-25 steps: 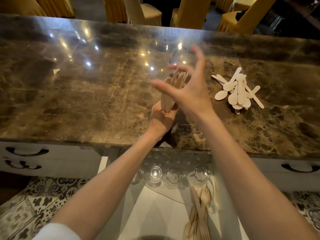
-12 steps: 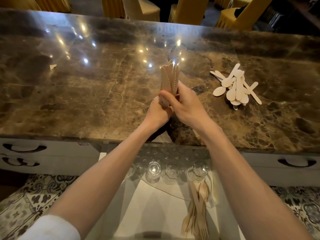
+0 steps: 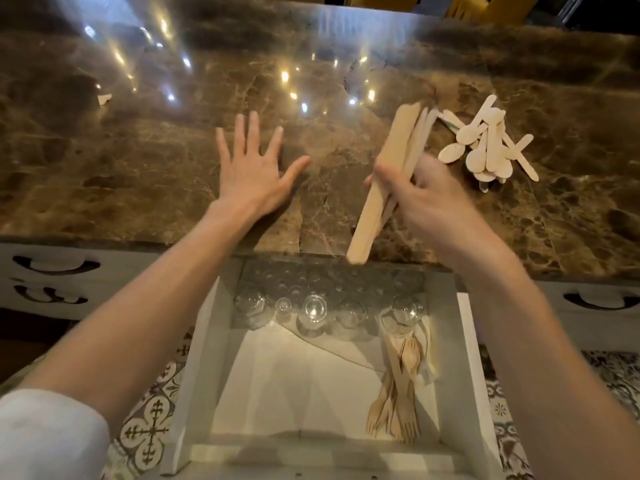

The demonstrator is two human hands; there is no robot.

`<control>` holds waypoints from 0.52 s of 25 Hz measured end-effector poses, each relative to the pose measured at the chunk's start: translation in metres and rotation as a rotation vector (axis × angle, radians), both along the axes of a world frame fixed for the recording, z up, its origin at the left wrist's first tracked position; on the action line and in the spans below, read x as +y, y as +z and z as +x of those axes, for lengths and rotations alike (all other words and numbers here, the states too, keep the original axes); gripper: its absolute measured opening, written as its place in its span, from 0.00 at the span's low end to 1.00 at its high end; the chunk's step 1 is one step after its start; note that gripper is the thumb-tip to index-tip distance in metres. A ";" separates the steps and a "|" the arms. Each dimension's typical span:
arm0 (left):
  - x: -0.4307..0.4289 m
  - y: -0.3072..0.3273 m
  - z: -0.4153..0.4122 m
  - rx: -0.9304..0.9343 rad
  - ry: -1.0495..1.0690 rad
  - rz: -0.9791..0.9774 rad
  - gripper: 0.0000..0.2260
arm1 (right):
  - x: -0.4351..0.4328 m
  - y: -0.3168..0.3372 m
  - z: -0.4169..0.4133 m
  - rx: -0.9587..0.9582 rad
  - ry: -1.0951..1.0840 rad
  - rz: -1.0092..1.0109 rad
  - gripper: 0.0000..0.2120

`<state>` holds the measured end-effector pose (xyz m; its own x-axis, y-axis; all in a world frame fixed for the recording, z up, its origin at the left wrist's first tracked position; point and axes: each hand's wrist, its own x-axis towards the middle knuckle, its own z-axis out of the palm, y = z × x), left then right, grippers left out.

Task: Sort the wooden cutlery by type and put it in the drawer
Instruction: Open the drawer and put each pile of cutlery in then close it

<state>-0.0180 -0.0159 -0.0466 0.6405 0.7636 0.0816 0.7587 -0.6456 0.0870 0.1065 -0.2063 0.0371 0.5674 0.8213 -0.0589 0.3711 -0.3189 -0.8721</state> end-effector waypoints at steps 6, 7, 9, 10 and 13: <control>0.005 -0.020 -0.010 0.047 0.104 -0.165 0.38 | -0.070 -0.073 -0.081 0.285 0.274 -0.410 0.10; 0.005 -0.020 -0.010 0.042 0.107 -0.153 0.38 | -0.076 -0.090 -0.088 0.305 0.292 -0.496 0.11; 0.004 -0.021 -0.010 0.040 0.105 -0.125 0.38 | -0.086 -0.129 -0.100 0.290 0.304 -0.661 0.12; 0.004 -0.021 -0.010 0.040 0.104 -0.119 0.38 | -0.088 -0.149 -0.103 0.250 0.300 -0.724 0.13; 0.003 -0.023 -0.011 0.037 0.104 -0.105 0.37 | -0.086 -0.190 -0.108 0.265 0.198 -0.799 0.14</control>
